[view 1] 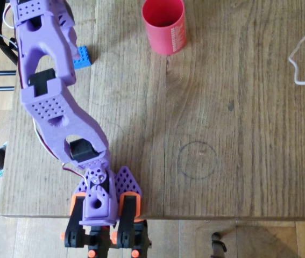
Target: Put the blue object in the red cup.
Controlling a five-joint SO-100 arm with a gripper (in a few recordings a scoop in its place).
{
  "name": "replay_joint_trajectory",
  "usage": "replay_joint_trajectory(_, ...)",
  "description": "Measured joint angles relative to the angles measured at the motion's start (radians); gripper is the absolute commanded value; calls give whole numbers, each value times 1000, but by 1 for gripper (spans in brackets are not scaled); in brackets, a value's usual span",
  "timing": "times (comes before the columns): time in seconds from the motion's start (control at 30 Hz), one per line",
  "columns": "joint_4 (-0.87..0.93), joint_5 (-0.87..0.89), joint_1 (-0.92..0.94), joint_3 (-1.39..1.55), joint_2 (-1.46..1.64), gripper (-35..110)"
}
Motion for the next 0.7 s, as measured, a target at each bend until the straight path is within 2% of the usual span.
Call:
replay_joint_trajectory(0.3, 84, -49, -8, 0, 0, 52)
replay_joint_trajectory(0.7, 64, -26, -17, -6, -132, 46)
